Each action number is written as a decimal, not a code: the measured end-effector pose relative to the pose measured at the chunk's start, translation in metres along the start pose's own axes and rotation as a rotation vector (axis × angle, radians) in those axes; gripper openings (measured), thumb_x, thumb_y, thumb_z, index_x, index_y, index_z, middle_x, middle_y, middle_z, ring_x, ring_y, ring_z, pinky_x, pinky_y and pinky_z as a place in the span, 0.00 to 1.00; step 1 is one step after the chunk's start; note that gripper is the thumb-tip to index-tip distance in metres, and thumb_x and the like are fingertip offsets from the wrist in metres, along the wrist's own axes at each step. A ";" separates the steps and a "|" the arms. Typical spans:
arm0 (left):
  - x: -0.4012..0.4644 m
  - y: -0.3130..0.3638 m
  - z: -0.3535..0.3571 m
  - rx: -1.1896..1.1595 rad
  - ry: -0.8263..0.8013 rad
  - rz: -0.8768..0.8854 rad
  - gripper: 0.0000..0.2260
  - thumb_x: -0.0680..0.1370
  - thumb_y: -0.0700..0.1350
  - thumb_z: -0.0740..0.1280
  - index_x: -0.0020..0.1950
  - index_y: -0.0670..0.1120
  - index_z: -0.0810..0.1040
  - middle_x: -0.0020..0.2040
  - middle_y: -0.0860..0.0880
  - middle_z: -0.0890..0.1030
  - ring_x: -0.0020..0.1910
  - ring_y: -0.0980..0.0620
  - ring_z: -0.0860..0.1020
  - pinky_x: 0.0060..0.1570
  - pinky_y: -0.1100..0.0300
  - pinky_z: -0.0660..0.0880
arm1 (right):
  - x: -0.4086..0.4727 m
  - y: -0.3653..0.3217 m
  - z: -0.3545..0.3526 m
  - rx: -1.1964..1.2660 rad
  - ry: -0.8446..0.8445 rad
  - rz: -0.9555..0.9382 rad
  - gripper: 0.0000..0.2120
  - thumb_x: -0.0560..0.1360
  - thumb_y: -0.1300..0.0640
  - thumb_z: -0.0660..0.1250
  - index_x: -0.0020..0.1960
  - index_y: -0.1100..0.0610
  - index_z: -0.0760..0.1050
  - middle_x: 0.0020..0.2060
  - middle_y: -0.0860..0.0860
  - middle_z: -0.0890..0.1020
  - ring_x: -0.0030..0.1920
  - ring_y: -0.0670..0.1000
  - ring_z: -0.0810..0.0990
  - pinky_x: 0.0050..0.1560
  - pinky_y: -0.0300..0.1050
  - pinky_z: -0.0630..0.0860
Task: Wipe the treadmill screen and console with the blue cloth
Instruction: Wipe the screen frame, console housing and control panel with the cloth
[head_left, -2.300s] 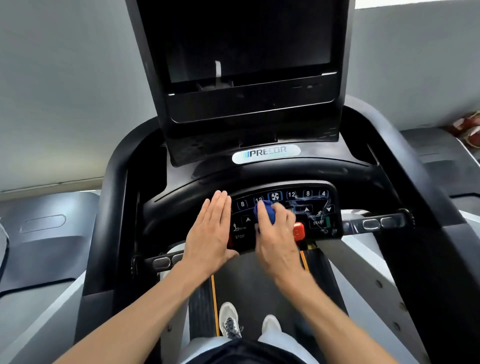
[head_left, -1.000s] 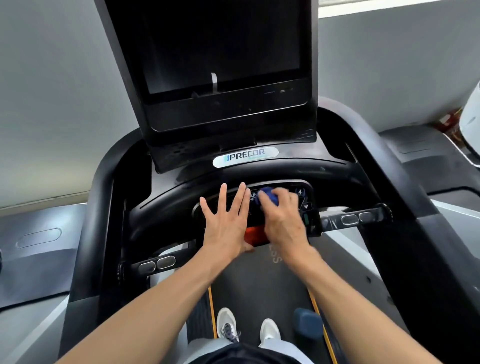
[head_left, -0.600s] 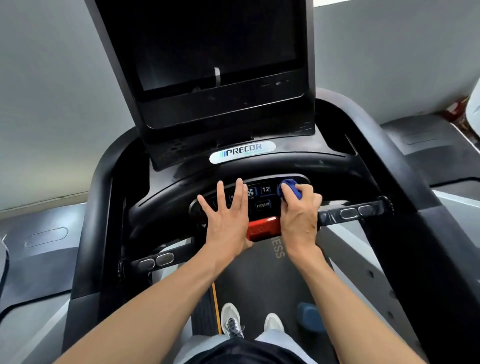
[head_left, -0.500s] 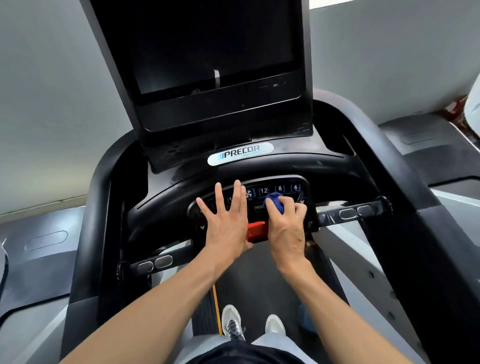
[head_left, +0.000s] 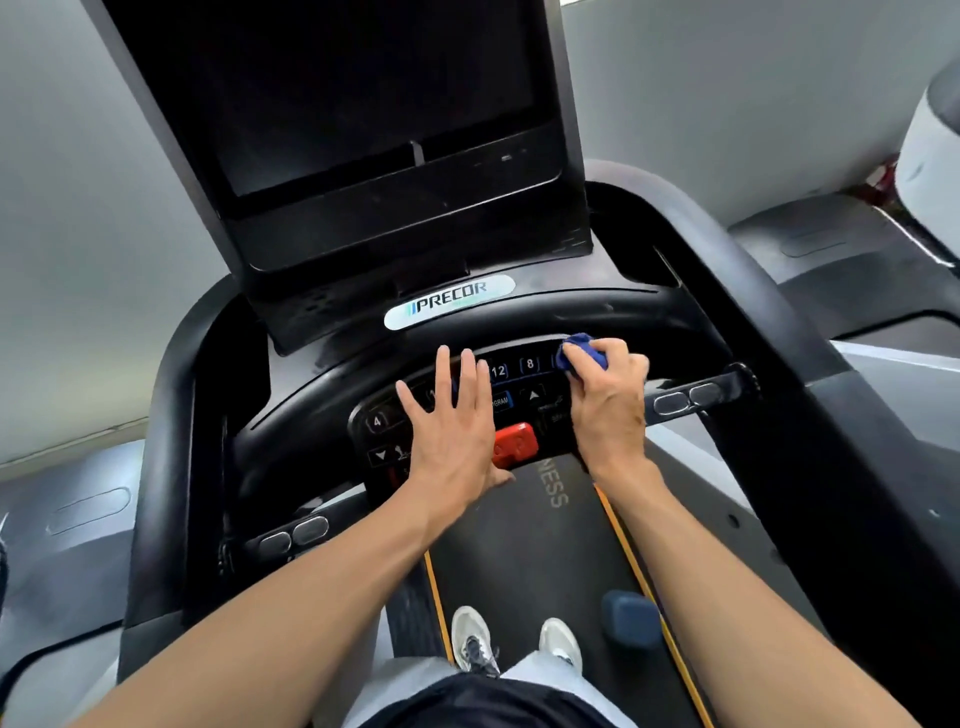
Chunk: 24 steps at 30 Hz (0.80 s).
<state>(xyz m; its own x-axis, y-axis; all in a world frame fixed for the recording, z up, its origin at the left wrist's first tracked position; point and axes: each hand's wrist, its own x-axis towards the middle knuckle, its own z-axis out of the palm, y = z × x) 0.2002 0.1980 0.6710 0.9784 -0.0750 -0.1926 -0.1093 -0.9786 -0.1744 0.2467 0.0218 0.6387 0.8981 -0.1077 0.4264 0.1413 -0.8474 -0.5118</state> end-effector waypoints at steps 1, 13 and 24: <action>0.000 0.000 0.002 0.007 0.009 0.006 0.66 0.63 0.73 0.73 0.81 0.39 0.39 0.82 0.39 0.39 0.80 0.34 0.36 0.68 0.21 0.54 | -0.012 0.002 0.000 0.003 0.011 0.033 0.12 0.77 0.63 0.70 0.60 0.53 0.82 0.55 0.54 0.76 0.48 0.58 0.69 0.42 0.52 0.77; 0.000 0.003 0.009 0.084 0.044 0.002 0.64 0.65 0.73 0.72 0.81 0.37 0.40 0.82 0.38 0.37 0.80 0.32 0.38 0.66 0.20 0.56 | -0.053 -0.002 0.006 -0.043 0.025 0.056 0.14 0.76 0.65 0.71 0.60 0.55 0.81 0.57 0.54 0.78 0.49 0.59 0.69 0.44 0.52 0.76; -0.002 0.002 0.013 0.131 0.098 0.018 0.64 0.65 0.76 0.68 0.81 0.36 0.41 0.82 0.37 0.38 0.80 0.31 0.40 0.65 0.21 0.58 | -0.094 -0.010 0.017 -0.077 -0.020 -0.130 0.19 0.75 0.71 0.64 0.63 0.59 0.79 0.61 0.58 0.78 0.53 0.63 0.71 0.45 0.53 0.80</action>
<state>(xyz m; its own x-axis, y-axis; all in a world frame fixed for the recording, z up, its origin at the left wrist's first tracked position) 0.1960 0.1985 0.6582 0.9879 -0.1166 -0.1025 -0.1422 -0.9442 -0.2971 0.1676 0.0496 0.5912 0.8823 0.0153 0.4704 0.2257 -0.8908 -0.3943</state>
